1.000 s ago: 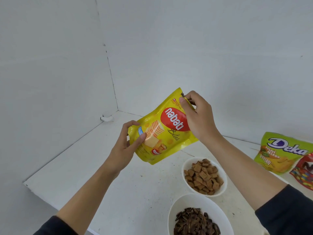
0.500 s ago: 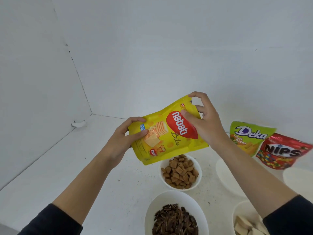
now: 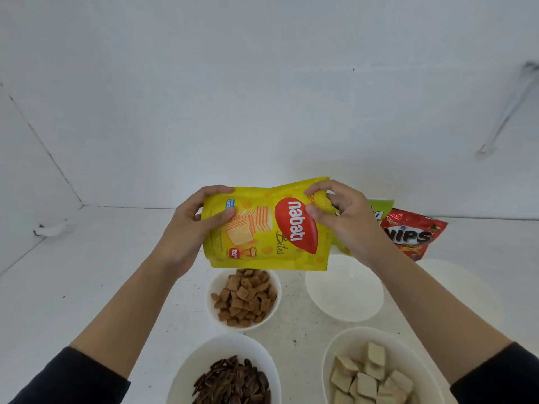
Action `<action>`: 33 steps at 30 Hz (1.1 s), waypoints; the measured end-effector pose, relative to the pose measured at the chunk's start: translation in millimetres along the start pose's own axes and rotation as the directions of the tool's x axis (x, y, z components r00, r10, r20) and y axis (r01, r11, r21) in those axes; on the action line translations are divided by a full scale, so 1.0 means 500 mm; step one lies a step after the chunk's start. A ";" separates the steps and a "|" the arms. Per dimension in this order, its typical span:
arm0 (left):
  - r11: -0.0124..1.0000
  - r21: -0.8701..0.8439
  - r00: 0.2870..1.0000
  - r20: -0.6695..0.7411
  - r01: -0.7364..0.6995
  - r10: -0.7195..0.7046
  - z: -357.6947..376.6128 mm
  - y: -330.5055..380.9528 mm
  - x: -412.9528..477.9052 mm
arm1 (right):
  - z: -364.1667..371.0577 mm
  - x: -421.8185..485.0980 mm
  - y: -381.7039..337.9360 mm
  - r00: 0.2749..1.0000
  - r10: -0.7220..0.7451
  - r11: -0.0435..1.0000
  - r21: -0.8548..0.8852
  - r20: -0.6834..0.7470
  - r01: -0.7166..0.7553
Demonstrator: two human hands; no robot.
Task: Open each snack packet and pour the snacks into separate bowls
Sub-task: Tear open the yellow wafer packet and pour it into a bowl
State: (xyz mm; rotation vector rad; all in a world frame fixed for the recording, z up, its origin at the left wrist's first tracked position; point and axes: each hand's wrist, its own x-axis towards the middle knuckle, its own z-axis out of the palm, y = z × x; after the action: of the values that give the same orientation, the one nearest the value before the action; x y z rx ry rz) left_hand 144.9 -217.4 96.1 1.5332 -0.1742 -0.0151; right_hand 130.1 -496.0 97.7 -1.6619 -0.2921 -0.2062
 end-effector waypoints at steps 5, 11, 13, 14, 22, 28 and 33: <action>0.999 0.004 0.999 0.028 -0.032 0.032 0.062 -0.009 0.012 | -0.049 -0.012 0.037 1.000 -0.005 0.997 -0.080 0.020 0.006; 0.998 0.048 0.999 0.020 -0.033 0.032 0.107 -0.019 0.011 | -0.098 -0.026 0.079 0.999 -0.017 0.995 -0.098 0.047 0.022; 0.997 0.070 0.999 0.011 -0.033 0.032 0.117 -0.022 0.008 | -0.108 -0.029 0.094 0.998 0.000 0.995 -0.098 0.059 0.006; 0.996 0.083 1.000 0.005 -0.028 0.028 0.121 -0.024 0.006 | -0.111 -0.030 0.100 0.998 0.005 0.995 -0.103 0.058 0.001; 0.977 0.212 0.998 -0.055 -0.032 0.044 0.143 -0.030 0.000 | -0.120 -0.036 0.140 0.992 0.051 0.995 -0.095 0.116 -0.040; 0.958 0.288 0.997 -0.066 -0.014 0.034 0.150 -0.025 0.000 | -0.122 -0.039 0.174 0.983 0.101 0.994 -0.048 0.156 -0.095; 0.939 0.344 0.998 -0.051 -0.022 0.042 0.150 -0.020 -0.007 | -0.117 -0.042 0.184 0.984 0.101 0.995 -0.022 0.147 -0.099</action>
State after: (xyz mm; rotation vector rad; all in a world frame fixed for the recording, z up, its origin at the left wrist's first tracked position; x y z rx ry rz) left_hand 133.3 -291.6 88.0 1.8777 -0.1610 0.0901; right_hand 140.6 -564.3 10.8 -1.7049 -0.3178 -0.0094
